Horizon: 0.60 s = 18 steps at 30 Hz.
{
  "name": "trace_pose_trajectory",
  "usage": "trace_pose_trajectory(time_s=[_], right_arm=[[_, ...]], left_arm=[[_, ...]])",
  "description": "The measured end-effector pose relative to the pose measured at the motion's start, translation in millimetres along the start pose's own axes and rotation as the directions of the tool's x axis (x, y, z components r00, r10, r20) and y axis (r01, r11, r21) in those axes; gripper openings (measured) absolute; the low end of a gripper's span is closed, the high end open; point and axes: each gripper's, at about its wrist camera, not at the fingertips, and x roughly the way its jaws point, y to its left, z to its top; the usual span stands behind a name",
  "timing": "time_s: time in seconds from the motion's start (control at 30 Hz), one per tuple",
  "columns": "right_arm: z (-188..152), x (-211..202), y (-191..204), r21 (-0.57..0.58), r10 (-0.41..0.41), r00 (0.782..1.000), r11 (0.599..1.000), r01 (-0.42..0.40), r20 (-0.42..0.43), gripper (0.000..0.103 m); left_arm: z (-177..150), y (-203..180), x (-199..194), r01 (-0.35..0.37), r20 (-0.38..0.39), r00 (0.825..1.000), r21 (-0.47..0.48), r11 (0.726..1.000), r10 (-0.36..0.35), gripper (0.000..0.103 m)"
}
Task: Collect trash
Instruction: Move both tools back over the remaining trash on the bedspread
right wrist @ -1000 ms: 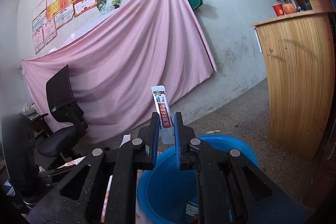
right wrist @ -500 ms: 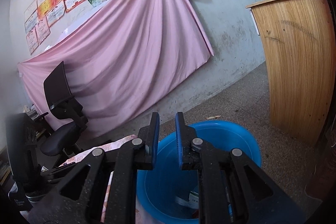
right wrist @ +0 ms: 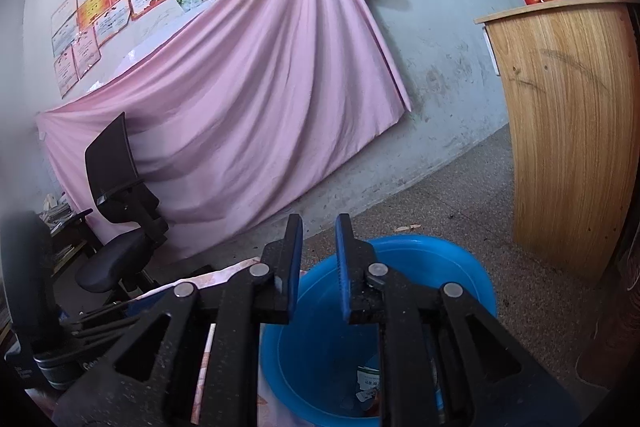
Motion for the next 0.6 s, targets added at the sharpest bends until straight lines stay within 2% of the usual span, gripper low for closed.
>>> trace_pose_trajectory(time_s=[0.2, 0.27, 0.33, 0.5, 0.6], right_arm=[[2, -3, 22, -0.059, 0.031, 0.999, 0.998, -0.03, 0.02, 0.06], [3, -4, 32, -0.081, 0.043, 0.999, 0.996, -0.04, 0.032, 0.067], [3, -5, 42, -0.106, 0.052, 0.998, 0.993, -0.048, 0.041, 0.079], [4, -12, 67, -0.147, 0.083, 0.993, 0.987, -0.069, 0.089, 0.102], [3, -14, 78, -0.151, 0.121, 0.986, 0.983, -0.103, 0.111, 0.103]], left_arm=[[5, 18, -34, -0.087, 0.095, 0.992, 0.001, 0.996, 0.087, 0.033], [6, 28, -48, -0.114, 0.123, 0.986, -0.012, 0.993, 0.115, 0.039], [5, 36, -59, -0.135, 0.147, 0.98, -0.031, 0.99, 0.138, 0.047], [2, 57, -90, -0.202, 0.201, 0.957, -0.063, 0.977, 0.21, 0.048], [-1, 69, -111, -0.237, 0.24, 0.938, -0.08, 0.968, 0.249, 0.058]])
